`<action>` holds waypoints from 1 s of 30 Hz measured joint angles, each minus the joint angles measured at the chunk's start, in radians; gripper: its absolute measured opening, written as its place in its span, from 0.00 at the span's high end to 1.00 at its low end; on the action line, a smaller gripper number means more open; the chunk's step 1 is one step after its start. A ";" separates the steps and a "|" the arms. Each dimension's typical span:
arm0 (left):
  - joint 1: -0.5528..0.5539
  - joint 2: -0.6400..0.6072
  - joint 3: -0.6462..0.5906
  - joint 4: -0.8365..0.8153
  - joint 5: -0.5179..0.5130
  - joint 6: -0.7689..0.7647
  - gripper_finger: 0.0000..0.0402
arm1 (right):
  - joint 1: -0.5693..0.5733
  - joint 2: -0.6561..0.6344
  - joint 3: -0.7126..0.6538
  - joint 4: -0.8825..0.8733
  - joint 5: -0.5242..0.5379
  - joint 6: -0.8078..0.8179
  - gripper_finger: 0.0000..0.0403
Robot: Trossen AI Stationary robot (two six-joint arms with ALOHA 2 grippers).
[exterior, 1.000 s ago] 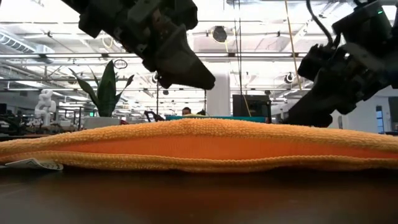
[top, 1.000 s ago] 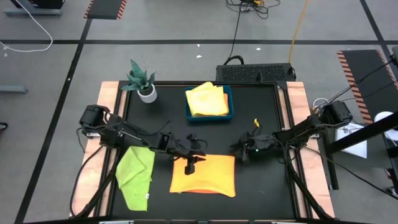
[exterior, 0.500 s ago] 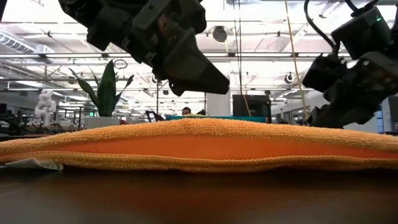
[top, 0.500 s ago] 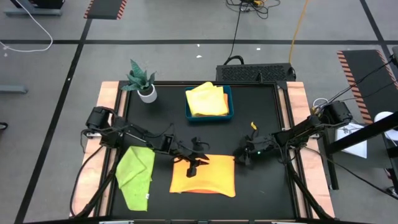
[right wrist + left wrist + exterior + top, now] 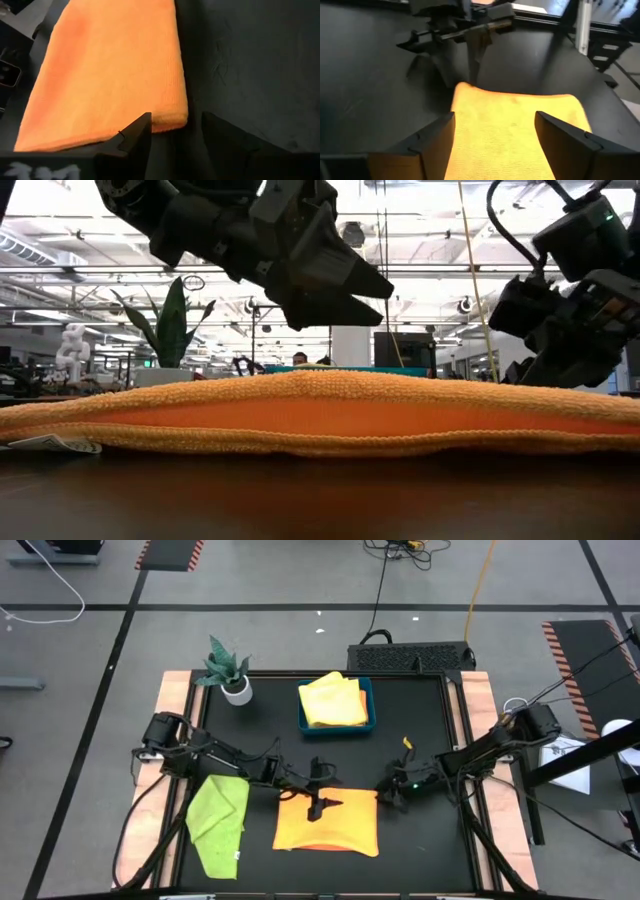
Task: Fold microfiber towels
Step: Fold the orange microfiber cloth
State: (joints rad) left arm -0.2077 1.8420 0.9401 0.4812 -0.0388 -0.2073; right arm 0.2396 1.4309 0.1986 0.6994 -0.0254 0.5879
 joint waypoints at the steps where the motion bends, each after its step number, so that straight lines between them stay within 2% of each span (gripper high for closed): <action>1: 0.000 0.000 0.000 0.000 -0.009 -0.005 0.30 | 0.000 0.020 0.000 0.021 0.002 0.004 0.61; 5: -0.001 0.005 0.000 0.020 -0.014 -0.016 0.29 | -0.002 0.101 0.001 0.126 0.020 0.008 0.67; 10: -0.002 0.057 0.012 0.054 -0.008 -0.016 0.29 | -0.002 0.113 0.001 0.152 0.018 -0.005 0.78; 16: 0.003 0.164 0.150 -0.046 0.034 -0.006 0.29 | -0.002 0.086 0.000 0.156 -0.027 -0.009 0.98; 23: 0.028 0.246 0.376 -0.235 0.065 0.040 0.29 | 0.005 0.010 0.000 0.167 -0.016 -0.043 0.99; 30: 0.071 0.247 0.474 -0.317 0.092 0.035 0.29 | 0.066 -0.061 0.038 0.170 -0.007 -0.134 1.00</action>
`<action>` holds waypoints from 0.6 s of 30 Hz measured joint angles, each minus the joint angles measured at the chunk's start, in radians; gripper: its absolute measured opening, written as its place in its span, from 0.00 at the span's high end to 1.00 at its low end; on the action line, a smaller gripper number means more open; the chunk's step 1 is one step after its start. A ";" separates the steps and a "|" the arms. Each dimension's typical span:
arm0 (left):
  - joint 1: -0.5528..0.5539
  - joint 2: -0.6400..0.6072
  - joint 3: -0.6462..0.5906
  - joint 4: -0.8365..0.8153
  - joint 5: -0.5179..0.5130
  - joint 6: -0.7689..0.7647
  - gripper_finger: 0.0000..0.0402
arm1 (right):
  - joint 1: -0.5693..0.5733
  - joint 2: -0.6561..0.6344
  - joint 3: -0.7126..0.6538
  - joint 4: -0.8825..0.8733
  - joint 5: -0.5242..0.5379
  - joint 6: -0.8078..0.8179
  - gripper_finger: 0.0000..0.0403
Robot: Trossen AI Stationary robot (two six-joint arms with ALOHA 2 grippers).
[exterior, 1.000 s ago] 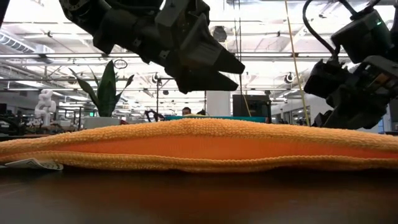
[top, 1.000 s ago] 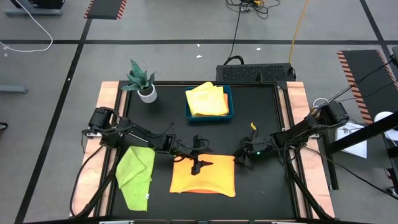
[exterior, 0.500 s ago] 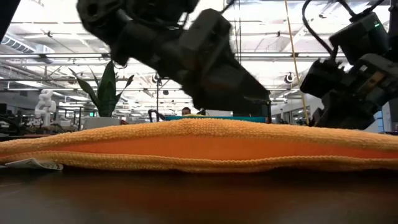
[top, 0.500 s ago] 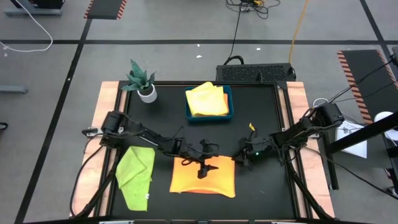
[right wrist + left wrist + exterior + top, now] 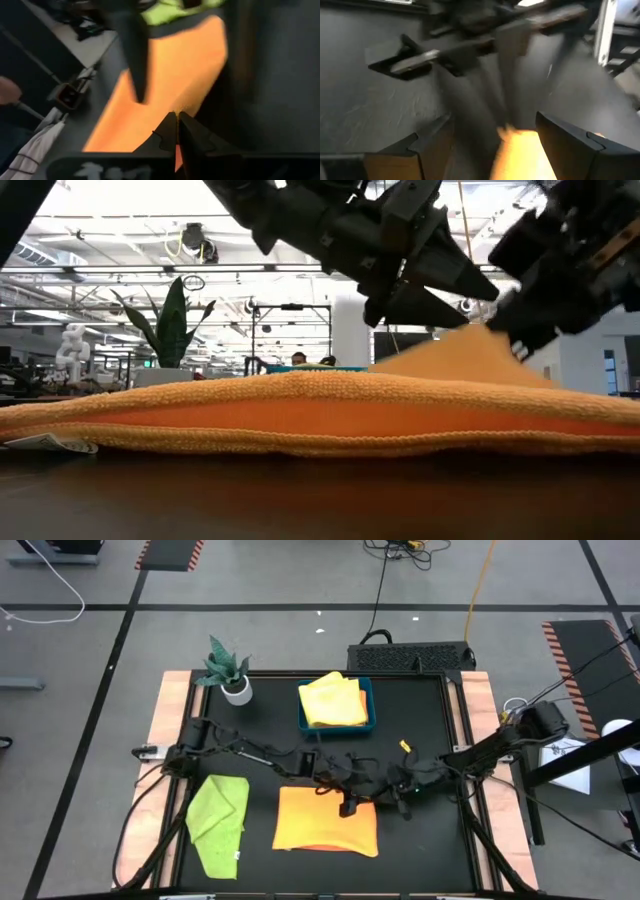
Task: Fold microfiber towels
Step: Fold the orange microfiber cloth
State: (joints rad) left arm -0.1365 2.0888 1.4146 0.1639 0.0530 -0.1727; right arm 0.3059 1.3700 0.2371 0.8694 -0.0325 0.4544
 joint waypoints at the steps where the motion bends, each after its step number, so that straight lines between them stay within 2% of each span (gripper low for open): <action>1: 0.008 0.000 0.007 -0.004 0.027 -0.010 0.29 | 0.011 -0.007 0.011 -0.001 0.000 -0.020 1.00; 5: 0.028 0.000 0.020 -0.008 0.159 -0.036 0.29 | 0.044 -0.027 0.044 -0.010 0.000 -0.072 1.00; 8: 0.028 0.000 0.020 -0.028 0.218 -0.038 0.29 | 0.053 -0.038 0.063 -0.057 0.003 -0.075 1.00; 12: 0.022 0.000 0.019 -0.056 0.250 -0.034 0.29 | 0.056 -0.035 0.078 -0.113 0.010 -0.070 1.00; 18: 0.010 0.000 0.019 -0.086 0.256 -0.004 0.29 | 0.056 -0.035 0.082 -0.104 0.029 -0.058 1.00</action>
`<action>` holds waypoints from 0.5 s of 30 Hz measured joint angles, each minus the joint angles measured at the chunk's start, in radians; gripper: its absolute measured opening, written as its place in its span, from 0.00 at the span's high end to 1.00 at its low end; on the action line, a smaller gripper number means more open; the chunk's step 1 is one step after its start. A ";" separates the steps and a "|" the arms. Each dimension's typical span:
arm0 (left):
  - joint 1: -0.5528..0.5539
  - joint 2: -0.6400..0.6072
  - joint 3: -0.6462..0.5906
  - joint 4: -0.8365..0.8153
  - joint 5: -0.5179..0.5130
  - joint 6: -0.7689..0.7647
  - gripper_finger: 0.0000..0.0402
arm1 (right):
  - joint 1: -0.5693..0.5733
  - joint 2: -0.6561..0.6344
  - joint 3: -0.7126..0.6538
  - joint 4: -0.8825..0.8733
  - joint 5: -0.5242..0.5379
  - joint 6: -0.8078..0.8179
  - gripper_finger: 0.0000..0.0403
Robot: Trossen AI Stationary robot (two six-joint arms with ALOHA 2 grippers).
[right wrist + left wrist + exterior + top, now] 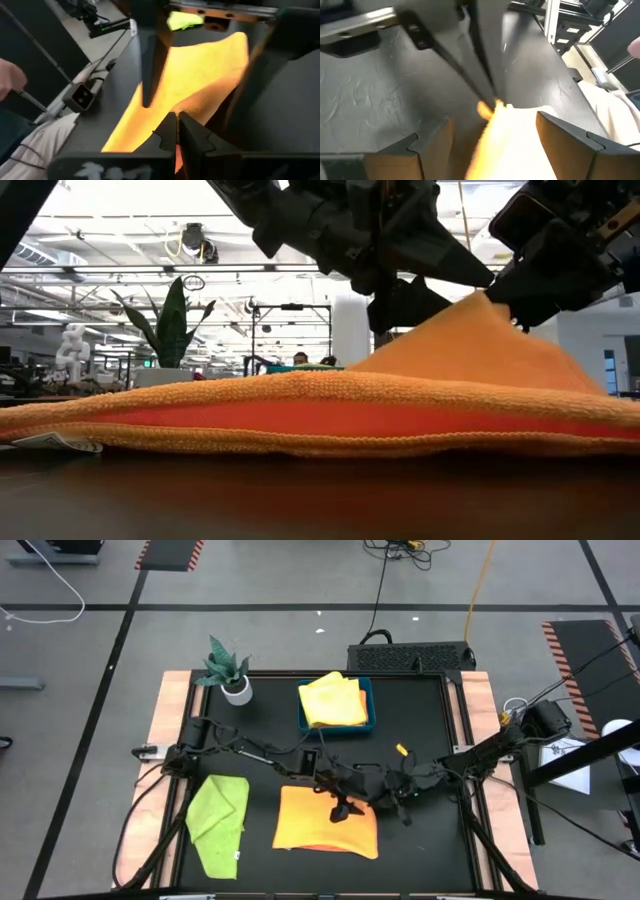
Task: Fold microfiber towels
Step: Fold the orange microfiber cloth
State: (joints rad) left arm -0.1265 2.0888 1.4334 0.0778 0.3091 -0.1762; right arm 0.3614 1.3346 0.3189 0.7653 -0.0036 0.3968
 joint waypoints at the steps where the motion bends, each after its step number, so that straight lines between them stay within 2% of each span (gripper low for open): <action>1: -0.002 0.000 0.000 0.001 0.000 0.003 0.29 | 0.000 0.000 0.000 0.002 0.002 0.001 1.00; 4: -0.004 0.000 0.000 0.010 0.000 0.003 0.30 | 0.000 0.000 0.000 0.010 0.003 0.002 1.00; 7: -0.003 0.000 0.000 0.020 -0.007 -0.001 0.35 | 0.000 0.000 0.000 0.021 0.003 0.002 1.00; 15: 0.000 0.000 0.000 0.026 -0.013 0.011 0.63 | 0.000 0.000 0.000 0.033 0.003 0.000 1.00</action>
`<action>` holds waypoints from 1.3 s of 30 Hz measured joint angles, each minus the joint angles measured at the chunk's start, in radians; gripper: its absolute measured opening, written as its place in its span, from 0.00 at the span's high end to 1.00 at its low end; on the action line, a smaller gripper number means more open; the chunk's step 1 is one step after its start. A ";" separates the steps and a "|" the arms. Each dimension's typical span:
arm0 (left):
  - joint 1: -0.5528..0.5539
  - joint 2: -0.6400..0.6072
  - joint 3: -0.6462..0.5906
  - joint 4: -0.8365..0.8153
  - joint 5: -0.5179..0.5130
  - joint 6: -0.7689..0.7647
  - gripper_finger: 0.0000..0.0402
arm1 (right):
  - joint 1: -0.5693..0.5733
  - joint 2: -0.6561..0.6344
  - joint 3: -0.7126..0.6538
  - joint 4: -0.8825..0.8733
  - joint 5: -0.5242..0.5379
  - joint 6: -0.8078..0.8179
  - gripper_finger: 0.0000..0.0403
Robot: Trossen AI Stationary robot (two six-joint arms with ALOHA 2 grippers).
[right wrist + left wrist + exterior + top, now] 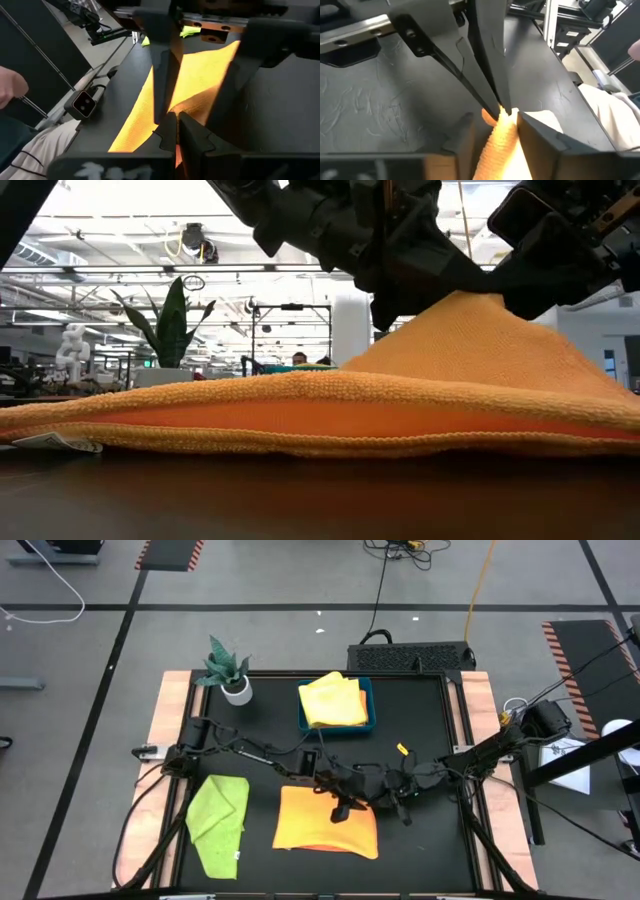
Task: Fold microfiber towels
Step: Fold the orange microfiber cloth
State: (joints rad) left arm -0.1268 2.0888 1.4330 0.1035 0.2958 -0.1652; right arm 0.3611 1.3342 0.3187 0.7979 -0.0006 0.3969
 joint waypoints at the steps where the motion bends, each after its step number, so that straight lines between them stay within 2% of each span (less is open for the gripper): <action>1: 0.000 0.000 0.000 -0.002 0.000 0.008 0.67 | 0.000 0.000 0.000 0.004 0.000 0.000 1.00; 6: 0.000 0.000 0.000 0.003 0.003 0.060 0.91 | 0.000 0.000 0.000 0.054 0.003 -0.001 0.99; 8: -0.001 0.000 0.000 0.007 0.005 0.081 0.97 | 0.000 0.000 0.000 0.078 0.003 -0.001 0.98; 14: -0.006 -0.001 0.000 -0.002 -0.002 0.154 0.99 | 0.004 0.000 0.000 0.083 -0.003 0.002 0.86; 19: -0.016 -0.020 -0.001 -0.031 -0.011 0.170 0.99 | 0.036 -0.002 0.000 0.013 0.006 0.027 0.67; 23: -0.028 -0.054 0.000 -0.083 -0.044 0.200 0.99 | 0.066 0.000 0.000 -0.117 0.056 0.084 0.51; 26: -0.038 -0.068 0.000 -0.102 -0.082 0.212 0.99 | 0.095 0.013 0.000 -0.162 0.107 0.124 0.44; 30: -0.051 -0.095 0.000 -0.107 -0.108 0.220 1.00 | 0.137 0.074 0.000 -0.098 0.135 0.149 0.41; 36: -0.060 -0.113 0.000 -0.133 -0.148 0.234 1.00 | 0.181 0.228 0.000 0.106 0.130 0.212 0.42; 39: -0.059 -0.122 0.000 -0.133 -0.150 0.233 1.00 | 0.201 0.291 -0.001 0.136 0.130 0.248 0.42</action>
State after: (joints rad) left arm -0.1856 1.9672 1.4326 -0.0292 0.1460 0.0681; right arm 0.5620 1.6249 0.3179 0.9342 0.1291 0.6454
